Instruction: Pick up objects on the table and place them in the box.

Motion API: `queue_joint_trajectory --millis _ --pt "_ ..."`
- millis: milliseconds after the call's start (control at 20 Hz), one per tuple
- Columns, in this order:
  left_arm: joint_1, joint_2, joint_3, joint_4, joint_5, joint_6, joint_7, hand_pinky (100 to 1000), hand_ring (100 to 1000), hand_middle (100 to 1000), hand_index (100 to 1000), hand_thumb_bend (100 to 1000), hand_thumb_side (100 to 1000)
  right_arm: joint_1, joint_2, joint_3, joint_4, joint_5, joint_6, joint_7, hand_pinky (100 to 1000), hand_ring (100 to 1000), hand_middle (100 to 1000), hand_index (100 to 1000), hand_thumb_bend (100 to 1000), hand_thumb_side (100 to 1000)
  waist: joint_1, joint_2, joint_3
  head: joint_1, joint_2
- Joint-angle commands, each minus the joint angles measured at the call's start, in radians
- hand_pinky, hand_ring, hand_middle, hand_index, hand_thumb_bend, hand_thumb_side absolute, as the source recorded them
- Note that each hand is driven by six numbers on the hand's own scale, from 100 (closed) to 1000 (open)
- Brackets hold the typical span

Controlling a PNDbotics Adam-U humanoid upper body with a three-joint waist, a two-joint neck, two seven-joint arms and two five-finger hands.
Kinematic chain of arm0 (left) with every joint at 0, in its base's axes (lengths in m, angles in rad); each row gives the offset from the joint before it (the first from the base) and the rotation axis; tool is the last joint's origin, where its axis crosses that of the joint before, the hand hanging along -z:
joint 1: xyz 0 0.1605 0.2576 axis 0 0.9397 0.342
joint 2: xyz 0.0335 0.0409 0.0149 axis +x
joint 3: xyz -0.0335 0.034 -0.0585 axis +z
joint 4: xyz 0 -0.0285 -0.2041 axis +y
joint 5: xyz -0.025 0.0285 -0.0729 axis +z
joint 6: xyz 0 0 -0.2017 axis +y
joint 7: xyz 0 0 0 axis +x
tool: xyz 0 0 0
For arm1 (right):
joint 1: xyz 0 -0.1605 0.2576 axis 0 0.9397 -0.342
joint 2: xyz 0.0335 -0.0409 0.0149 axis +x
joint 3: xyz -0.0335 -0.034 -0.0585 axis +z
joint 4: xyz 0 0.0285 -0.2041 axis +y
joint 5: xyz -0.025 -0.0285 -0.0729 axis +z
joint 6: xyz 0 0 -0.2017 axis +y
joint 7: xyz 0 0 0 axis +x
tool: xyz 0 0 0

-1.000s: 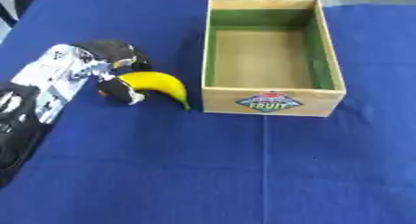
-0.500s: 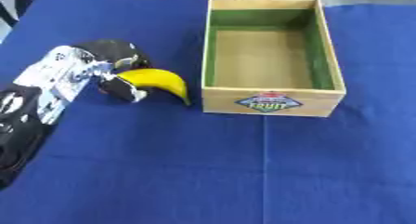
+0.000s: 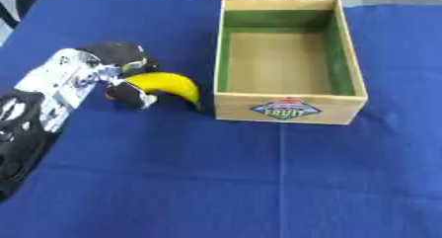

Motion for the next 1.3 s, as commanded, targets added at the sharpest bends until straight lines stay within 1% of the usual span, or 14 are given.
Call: queue_joint_trajectory --millis 50,150,650,900,1300 --pt "-0.01 0.02 -0.002 -0.015 -0.007 0.002 0.017 463 620 578 747 114 533 -0.008 -0.015 -0.005 -0.019 -0.007 -0.001 -0.003 792 747 748 919 100 1000 0.0 -0.021 0.0 0.002 -0.008" --pt "-0.01 0.02 -0.002 -0.018 -0.013 0.004 0.027 449 607 561 735 100 538 -0.008 -0.015 -0.005 -0.019 -0.007 -0.001 -0.002 793 747 748 919 100 1000 0.0 -0.021 0.0 0.002 -0.008" --pt "-0.011 0.028 0.003 -0.033 -0.046 0.021 0.07 428 596 546 722 100 529 -0.008 -0.016 -0.005 -0.019 -0.008 -0.003 -0.001 794 747 749 919 100 1000 0.002 -0.026 -0.001 0.003 -0.009" --pt "-0.008 0.039 0.017 -0.055 -0.044 0.035 0.078 422 591 539 717 100 527 -0.006 -0.018 -0.006 -0.019 -0.009 -0.004 -0.001 794 748 749 919 100 1000 0.003 -0.03 0.001 0.001 -0.006" --pt "-0.008 0.084 0.047 -0.111 -0.033 0.065 0.079 410 580 518 700 100 533 0.0 -0.025 -0.01 -0.019 -0.007 -0.003 -0.006 794 749 749 919 100 1000 0.007 -0.041 0.007 -0.007 0.006"
